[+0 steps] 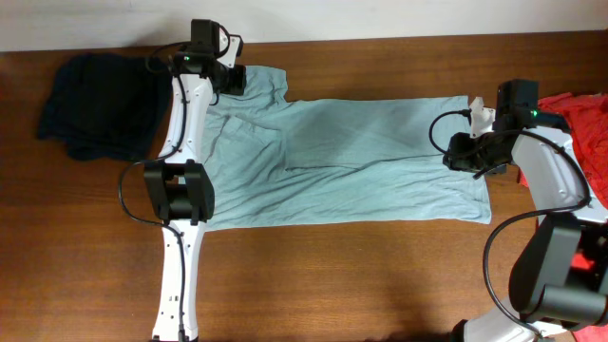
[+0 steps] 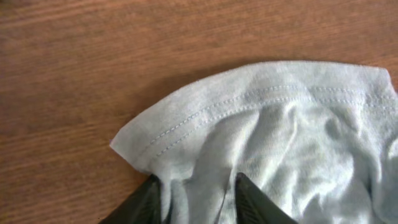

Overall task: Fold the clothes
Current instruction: 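Release the right edge and move the right gripper to the shirt's upper-right corner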

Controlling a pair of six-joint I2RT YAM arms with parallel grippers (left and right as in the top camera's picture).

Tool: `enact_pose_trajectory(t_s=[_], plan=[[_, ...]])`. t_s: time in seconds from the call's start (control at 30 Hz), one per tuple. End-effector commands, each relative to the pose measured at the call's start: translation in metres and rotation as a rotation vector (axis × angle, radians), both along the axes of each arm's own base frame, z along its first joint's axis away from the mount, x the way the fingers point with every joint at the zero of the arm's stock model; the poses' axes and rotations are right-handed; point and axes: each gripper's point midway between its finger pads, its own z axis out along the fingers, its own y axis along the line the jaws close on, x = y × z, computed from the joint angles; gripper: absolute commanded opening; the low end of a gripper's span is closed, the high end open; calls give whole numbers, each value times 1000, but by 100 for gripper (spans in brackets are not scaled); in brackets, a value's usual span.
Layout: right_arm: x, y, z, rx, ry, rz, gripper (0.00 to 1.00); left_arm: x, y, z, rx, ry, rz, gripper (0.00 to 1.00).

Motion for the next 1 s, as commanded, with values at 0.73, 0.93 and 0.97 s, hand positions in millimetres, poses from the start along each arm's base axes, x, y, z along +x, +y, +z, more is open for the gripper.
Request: enact_pose_trajectory(t_s=[0.73,0.93,0.97], plan=[[82,-48,12,-176,-324,-38,61,13,7,0,43,-53,43,1],[100,-53,-39,-214,-310,62,65,13,7,1,44,-54,43,1],[104,-54,-49,-225,-313,82,64,13,7,1,44,-54,43,1]])
